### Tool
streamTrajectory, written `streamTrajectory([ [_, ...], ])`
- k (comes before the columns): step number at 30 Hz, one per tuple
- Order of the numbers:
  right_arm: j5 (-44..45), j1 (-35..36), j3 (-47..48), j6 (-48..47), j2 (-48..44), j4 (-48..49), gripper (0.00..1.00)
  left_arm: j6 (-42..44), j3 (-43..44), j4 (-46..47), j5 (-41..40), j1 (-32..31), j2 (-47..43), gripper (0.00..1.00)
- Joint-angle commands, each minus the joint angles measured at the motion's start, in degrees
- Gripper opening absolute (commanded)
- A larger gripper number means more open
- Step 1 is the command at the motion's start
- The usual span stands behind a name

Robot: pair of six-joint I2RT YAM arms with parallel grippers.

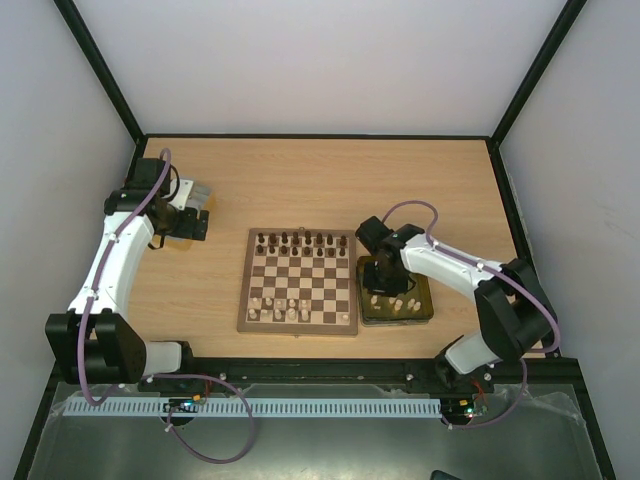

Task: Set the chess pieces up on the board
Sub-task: Pick up the chess piece from the storage box.

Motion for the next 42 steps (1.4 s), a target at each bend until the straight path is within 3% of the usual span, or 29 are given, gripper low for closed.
streamTrajectory([
  [1,-0.9,0.3,0.1,-1.4,1.0,0.6,0.23,-0.3,1.0,-0.8,-0.3,-0.1,0.1,0.99],
  [18,-1.1,0.4,-2.5,-2.7,3.2,2.0,0.23,-0.5,1.0,-0.5,-0.7,0.0,0.4,0.99],
  [29,-0.5,0.4,-0.7,-3.0,2.7,0.7,0.03,-0.5,0.9,-0.5,-0.5,0.0,0.3,0.99],
  [36,5.7,1.6,6.9,-4.4,1.8,-7.1,0.02,-0.6,0.9,-0.4,-0.3,-0.1,0.1,0.99],
  [42,9.0,6.2,20.5,-4.4,4.7,-15.2,0.02,-0.6,1.0,-0.2,0.1,-0.1,0.2,0.99],
])
